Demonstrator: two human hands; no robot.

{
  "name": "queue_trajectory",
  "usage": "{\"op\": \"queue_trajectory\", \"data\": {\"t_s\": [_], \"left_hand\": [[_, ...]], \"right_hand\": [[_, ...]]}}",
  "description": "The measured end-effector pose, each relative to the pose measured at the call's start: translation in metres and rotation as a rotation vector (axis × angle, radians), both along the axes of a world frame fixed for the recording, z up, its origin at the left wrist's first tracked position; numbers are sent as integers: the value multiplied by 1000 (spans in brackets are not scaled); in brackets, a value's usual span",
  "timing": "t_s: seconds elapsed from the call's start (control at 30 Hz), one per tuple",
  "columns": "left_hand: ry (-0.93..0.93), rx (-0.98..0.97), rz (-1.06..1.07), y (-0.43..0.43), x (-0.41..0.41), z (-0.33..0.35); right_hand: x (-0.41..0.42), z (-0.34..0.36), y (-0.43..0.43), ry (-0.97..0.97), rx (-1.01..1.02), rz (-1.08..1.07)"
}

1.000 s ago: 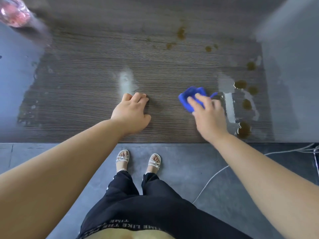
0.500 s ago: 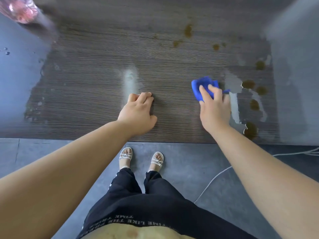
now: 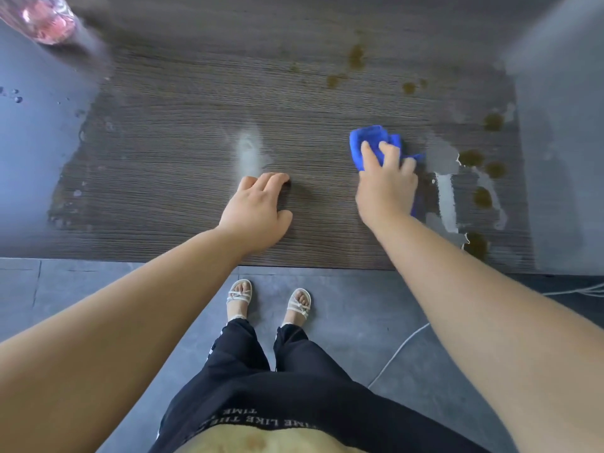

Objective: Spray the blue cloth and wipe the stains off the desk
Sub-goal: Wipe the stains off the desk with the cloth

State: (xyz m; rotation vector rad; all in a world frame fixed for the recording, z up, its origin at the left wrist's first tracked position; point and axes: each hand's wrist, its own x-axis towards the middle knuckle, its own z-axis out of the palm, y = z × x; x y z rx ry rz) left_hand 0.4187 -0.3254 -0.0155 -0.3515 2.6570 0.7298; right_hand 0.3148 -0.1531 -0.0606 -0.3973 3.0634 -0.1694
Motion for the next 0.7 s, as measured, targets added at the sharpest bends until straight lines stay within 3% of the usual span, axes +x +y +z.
{"op": "queue_trajectory", "data": {"t_s": [0.03, 0.1, 0.23, 0.33, 0.4, 0.47, 0.63, 0.7], "left_hand": [[2, 17, 13, -1, -1, -1], [28, 75, 79, -8, -4, -1], [85, 55, 174, -24, -7, 4], [50, -124, 150, -37, -8, 3], [-42, -223, 122, -43, -7, 0], [-146, -289, 64, -44, -4, -5], [-174, -283, 19, -51, -6, -3], [-199, -285, -1, -54, -7, -4]], "right_hand": [[9, 3, -18, -11, -8, 3], [39, 0, -34, 36, -86, 211], [49, -9, 16, 57, -88, 602], [7, 0, 25, 99, -71, 389], [-7, -1, -2, 40, -40, 140], [6, 1, -34, -19, -35, 63], [39, -10, -12, 82, -107, 595], [16, -5, 7, 80, -82, 591]]}}
